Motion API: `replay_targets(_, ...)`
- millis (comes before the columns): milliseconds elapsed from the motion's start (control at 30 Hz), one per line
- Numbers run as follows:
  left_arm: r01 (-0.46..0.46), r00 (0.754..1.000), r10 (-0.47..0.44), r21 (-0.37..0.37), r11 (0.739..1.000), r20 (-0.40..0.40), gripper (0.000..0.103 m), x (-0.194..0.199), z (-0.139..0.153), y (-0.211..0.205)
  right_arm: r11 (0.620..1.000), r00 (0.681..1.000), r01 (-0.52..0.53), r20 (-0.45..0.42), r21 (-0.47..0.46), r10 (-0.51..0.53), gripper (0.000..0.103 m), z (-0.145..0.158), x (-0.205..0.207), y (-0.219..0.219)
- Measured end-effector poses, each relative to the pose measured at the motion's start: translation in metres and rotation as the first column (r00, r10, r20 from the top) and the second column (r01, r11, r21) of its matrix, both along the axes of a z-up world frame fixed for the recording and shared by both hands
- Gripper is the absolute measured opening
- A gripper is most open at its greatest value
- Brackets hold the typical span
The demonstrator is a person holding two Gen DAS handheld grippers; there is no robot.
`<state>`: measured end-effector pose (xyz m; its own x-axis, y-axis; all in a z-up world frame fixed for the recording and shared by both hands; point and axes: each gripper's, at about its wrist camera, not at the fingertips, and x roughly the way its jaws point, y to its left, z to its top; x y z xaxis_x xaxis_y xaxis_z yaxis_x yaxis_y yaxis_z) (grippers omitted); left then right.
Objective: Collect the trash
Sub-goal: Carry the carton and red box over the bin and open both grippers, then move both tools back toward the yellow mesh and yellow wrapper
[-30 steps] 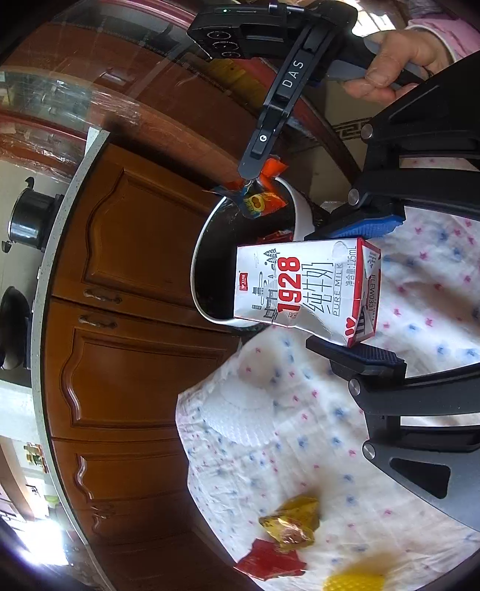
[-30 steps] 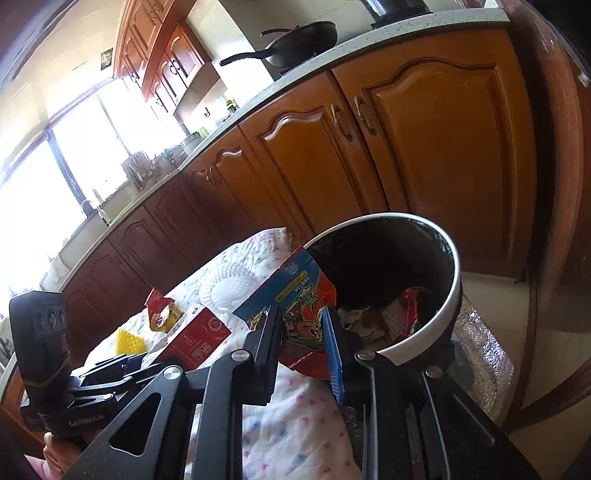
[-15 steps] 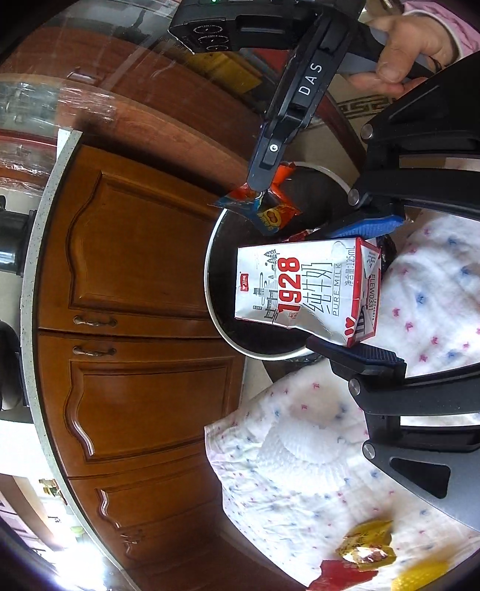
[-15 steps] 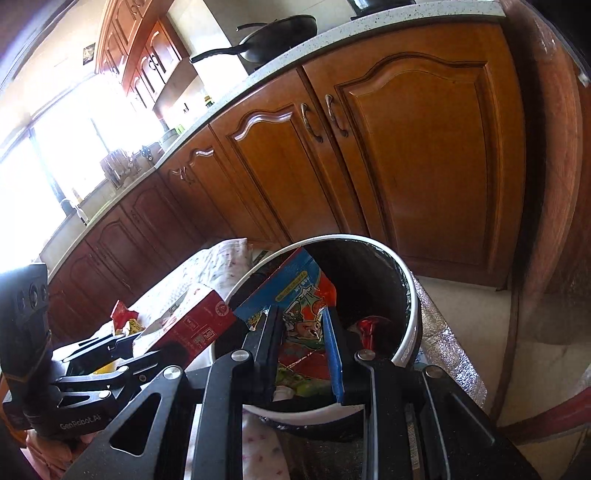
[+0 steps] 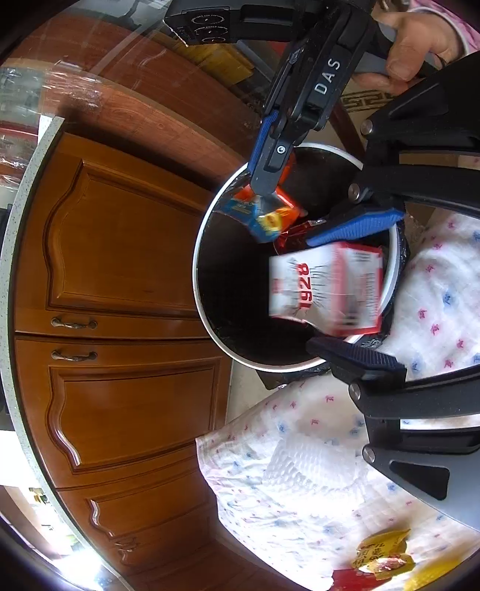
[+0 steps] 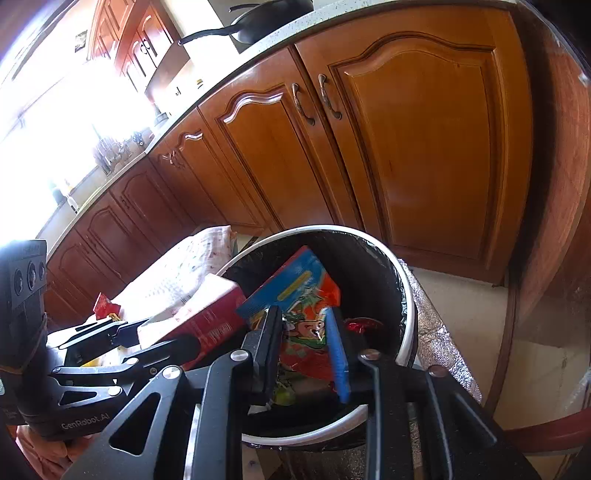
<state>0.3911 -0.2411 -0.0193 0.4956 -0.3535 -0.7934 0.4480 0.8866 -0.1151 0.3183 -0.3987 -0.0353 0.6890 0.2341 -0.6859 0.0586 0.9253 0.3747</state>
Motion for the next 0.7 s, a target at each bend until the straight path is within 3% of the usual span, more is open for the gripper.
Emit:
replay_targets(67, -0.011, 1.000, 0.011, -0.008, 1.000, -0.001, 0.056, 0.001, 0.000, 0.003, 1.000, 1.000, 0.010, 0.001, 0.009, -0.010, 0.048, -0.001, 0.000, -0.003)
replay_targets(333, -0.063, 0.998, 0.064, -0.063, 0.996, 0.012, 0.059, -0.025, 0.000, 0.035, 0.998, 0.997, 0.040, 0.064, 0.047, -0.043, 0.054, 0.009, -0.021, -0.005)
replay_targets(500, -0.122, 0.992, 0.122, -0.106, 0.987, -0.009, 0.059, -0.048, -0.003, 0.065, 0.994, 0.991, 0.051, 0.117, 0.092, -0.062, 0.078, 0.016, -0.042, 0.005)
replay_targets(700, -0.202, 0.979, 0.202, -0.138, 0.970, -0.017, 0.060, -0.081, -0.003, 0.105, 0.995, 0.986, 0.011, 0.164, 0.097, -0.027, 0.093, 0.023, -0.062, 0.039)
